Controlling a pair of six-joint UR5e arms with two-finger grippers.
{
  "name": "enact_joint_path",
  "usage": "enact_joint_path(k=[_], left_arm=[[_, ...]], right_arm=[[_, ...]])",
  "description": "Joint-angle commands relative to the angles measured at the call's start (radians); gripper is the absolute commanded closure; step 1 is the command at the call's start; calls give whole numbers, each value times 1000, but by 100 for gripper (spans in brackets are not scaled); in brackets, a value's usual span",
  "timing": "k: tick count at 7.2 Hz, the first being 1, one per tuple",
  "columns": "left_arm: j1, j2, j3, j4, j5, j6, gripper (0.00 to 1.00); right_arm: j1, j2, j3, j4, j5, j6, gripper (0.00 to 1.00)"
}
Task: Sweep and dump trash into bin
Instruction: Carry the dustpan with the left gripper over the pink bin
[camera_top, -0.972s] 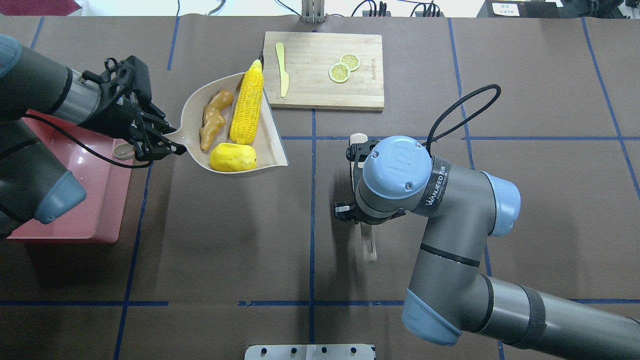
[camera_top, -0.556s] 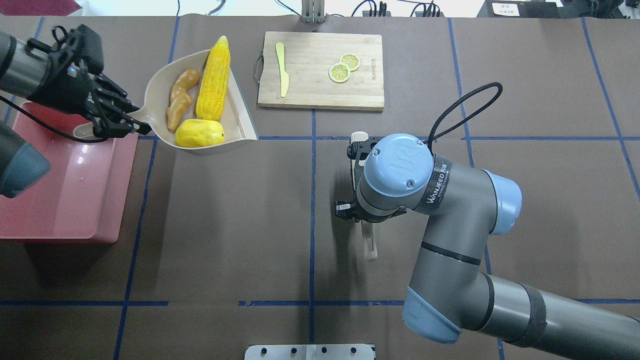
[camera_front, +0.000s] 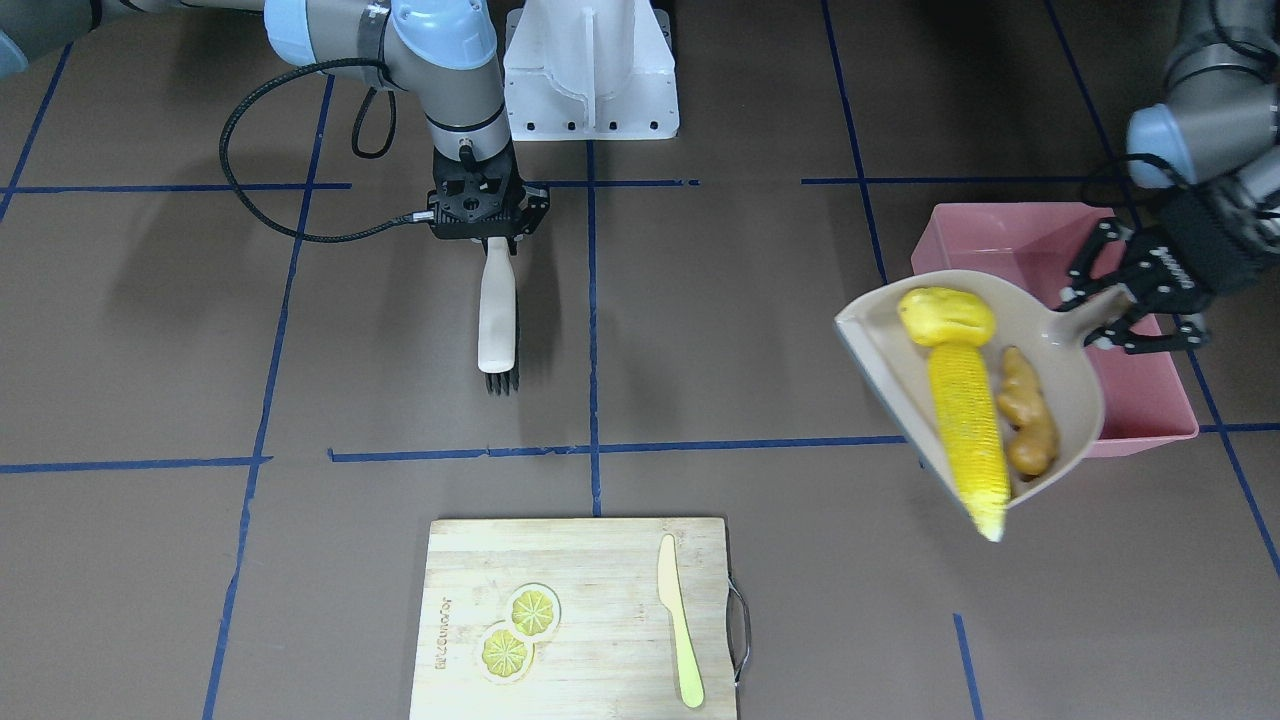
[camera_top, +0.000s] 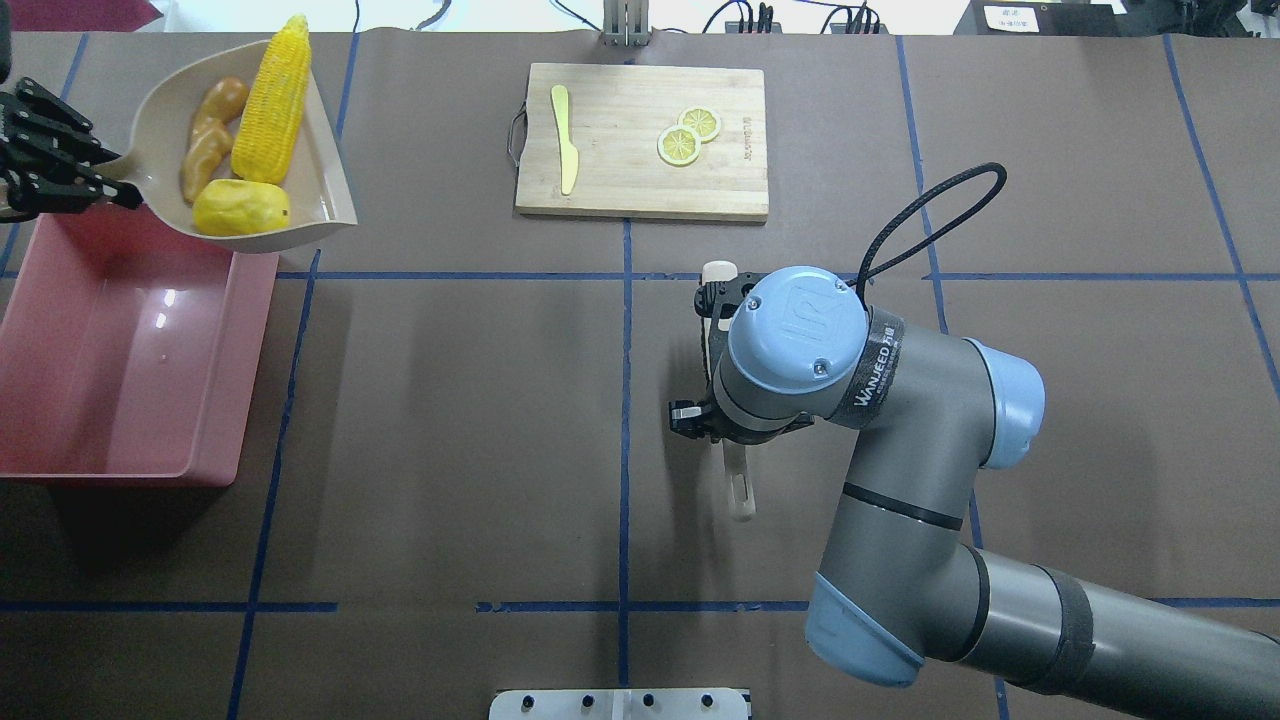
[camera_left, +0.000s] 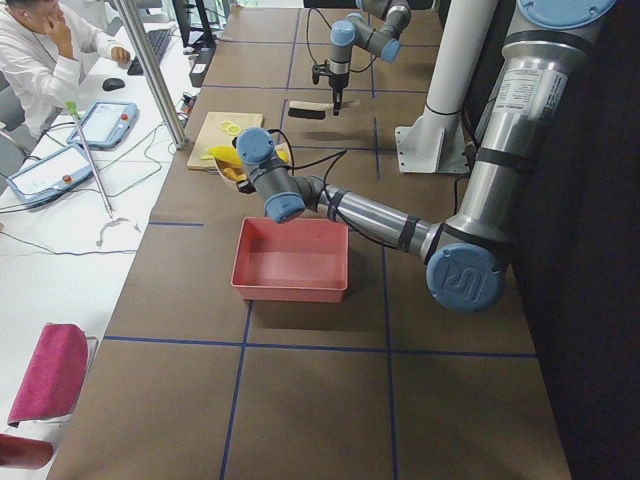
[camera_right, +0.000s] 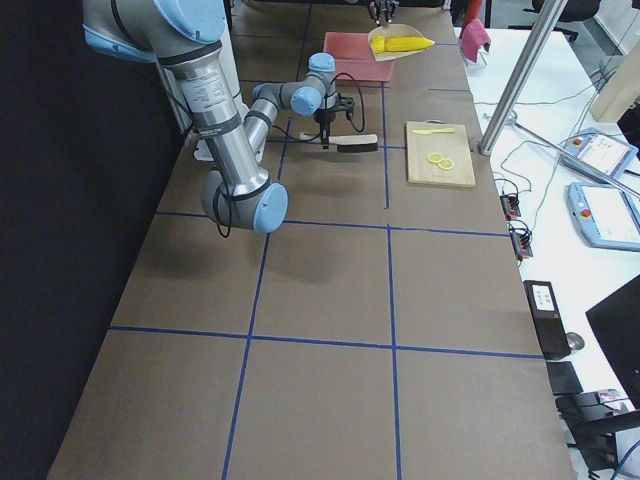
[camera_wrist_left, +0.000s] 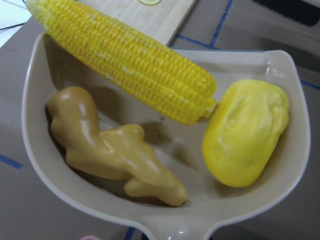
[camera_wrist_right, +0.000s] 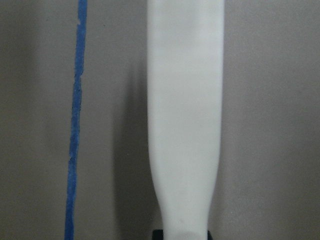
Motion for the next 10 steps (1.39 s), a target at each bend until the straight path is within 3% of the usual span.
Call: enact_joint_path(k=[1,4,6,10], left_arm=[[-112,15,111,1,-76,205,100],[-156,76,147,16,-73,363,100],[-198,83,145,178,-66,539,100],[-210,80,141,356,14,730,100]], right_arm=[[0,0,-2,0,-1,0,100],[2,0,-2,0,-3,0,100],[0,0,-2,0,-3,0,100],[2,0,0,0,-3,0,100]])
